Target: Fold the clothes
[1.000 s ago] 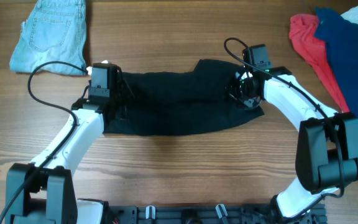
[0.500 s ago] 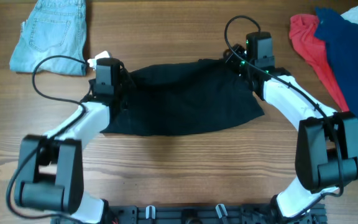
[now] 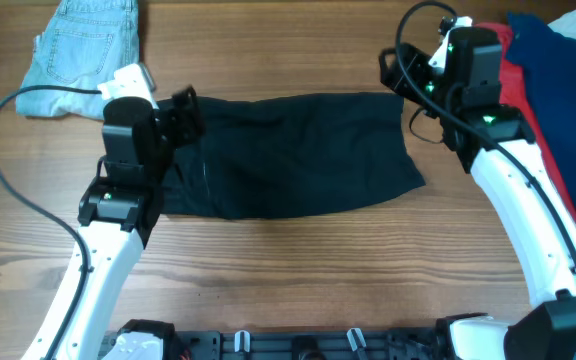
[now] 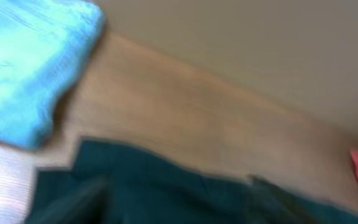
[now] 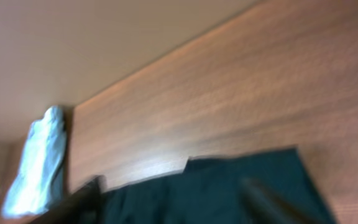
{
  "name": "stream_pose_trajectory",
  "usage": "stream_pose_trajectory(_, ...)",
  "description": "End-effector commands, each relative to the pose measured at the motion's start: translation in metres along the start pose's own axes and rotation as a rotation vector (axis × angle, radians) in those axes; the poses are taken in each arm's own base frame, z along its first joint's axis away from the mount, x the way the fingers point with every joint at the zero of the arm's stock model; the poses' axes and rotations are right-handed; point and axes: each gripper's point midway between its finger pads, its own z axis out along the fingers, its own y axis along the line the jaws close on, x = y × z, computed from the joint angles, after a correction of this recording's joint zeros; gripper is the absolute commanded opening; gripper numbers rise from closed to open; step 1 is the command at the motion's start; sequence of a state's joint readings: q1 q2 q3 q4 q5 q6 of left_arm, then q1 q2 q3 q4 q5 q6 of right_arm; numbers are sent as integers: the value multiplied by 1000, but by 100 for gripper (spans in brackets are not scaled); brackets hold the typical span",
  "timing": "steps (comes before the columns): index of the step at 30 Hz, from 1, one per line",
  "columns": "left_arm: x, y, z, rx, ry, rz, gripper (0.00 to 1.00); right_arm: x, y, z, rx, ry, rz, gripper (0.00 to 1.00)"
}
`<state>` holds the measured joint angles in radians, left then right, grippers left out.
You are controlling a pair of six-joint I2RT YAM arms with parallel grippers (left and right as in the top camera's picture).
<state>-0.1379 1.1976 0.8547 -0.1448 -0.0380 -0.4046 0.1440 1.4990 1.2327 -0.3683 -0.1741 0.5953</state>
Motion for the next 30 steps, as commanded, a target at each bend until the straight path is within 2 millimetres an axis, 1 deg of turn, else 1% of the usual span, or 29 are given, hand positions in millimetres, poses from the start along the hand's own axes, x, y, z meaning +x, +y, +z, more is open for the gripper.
stream_pose_trajectory(1, 70, -18, 26, 110, 272, -43, 26, 64, 0, 32, -50, 243, -1, 32)
stream_pose_trajectory(2, 89, -19, 41, 121, 328, -41, 13, 79, 2, 43, -68, 294, -1, 20)
stream_pose_trajectory(3, 105, -23, 55, 145, 368, -41, 7, 101, 7, 60, -99, 361, -5, 13)
stream_pose_trajectory(4, 122, -27, 72, 183, 402, -44, 4, 120, 14, 76, -142, 408, -27, 9)
stream_pose_trajectory(5, 133, -25, 89, 190, 413, -46, 4, 138, 20, 93, -190, 447, -55, 9)
stream_pose_trajectory(6, 143, -20, 101, 181, 420, -47, 4, 153, 17, 109, -191, 474, -48, 10)
stream_pose_trajectory(7, 155, -10, 114, 163, 431, -52, 4, 166, 7, 123, -167, 503, -15, 11)
stream_pose_trajectory(9, 172, 7, 126, 125, 463, -66, 4, 183, -15, 142, -123, 538, 32, 11)
stream_pose_trajectory(10, 181, 27, 133, 70, 477, -80, 4, 189, -32, 151, -82, 544, 45, 11)
stream_pose_trajectory(11, 183, 38, 136, 33, 476, -86, 4, 192, -47, 156, -35, 544, 54, 11)
stream_pose_trajectory(12, 182, 55, 138, -29, 467, -90, 4, 191, -56, 158, -6, 540, 60, 11)
stream_pose_trajectory(13, 179, 68, 139, -79, 455, -91, 4, 187, -67, 158, 35, 526, 65, 13)
stream_pose_trajectory(14, 172, 89, 139, -157, 424, -94, 4, 180, -77, 158, 63, 505, 66, 18)
stream_pose_trajectory(15, 166, 102, 139, -197, 402, -101, 4, 172, -85, 159, 76, 486, 70, 21)
stream_pose_trajectory(16, 157, 116, 140, -229, 375, -113, 7, 165, -96, 159, 99, 466, 69, 23)
stream_pose_trajectory(17, 147, 125, 141, -238, 341, -131, 9, 158, -101, 160, 97, 447, 62, 32)
stream_pose_trajectory(18, 136, 132, 143, -240, 304, -144, 14, 152, -102, 161, 90, 430, 50, 46)
stream_pose_trajectory(19, 124, 137, 146, -237, 259, -155, 16, 142, -104, 162, 83, 408, 43, 53)
stream_pose_trajectory(20, 110, 140, 147, -231, 219, -165, 16, 132, -102, 162, 76, 397, 42, 65)
stream_pose_trajectory(21, 96, 140, 144, -228, 192, -169, 16, 118, -100, 157, 79, 388, 43, 75)
stream_pose_trajectory(22, 84, 137, 141, -222, 173, -169, 16, 102, -96, 149, 80, 378, 36, 81)
stream_pose_trajectory(24, 50, 115, 127, -163, 107, -108, 16, 59, -79, 123, 73, 333, 35, 87)
stream_pose_trajectory(25, 34, 97, 115, -121, 79, -98, 14, 35, -63, 103, 42, 291, -13, 92)
stream_pose_trajectory(26, 29, 84, 108, -81, 80, -92, 14, 26, -55, 90, 32, 274, -37, 97)
stream_pose_trajectory(27, 31, 74, 105, -52, 96, -89, 13, 22, -49, 81, 26, 266, -50, 99)
stream_pose_trajectory(28, 39, 63, 102, -10, 134, -86, 13, 24, -48, 69, 41, 279, -45, 100)
stream_pose_trajectory(29, 57, 49, 101, 32, 207, -82, 12, 30, -51, 65, 54, 307, -39, 99)
stream_pose_trajectory(30, 77, 42, 100, 38, 271, -74, 12, 39, -56, 66, 66, 339, -55, 100)
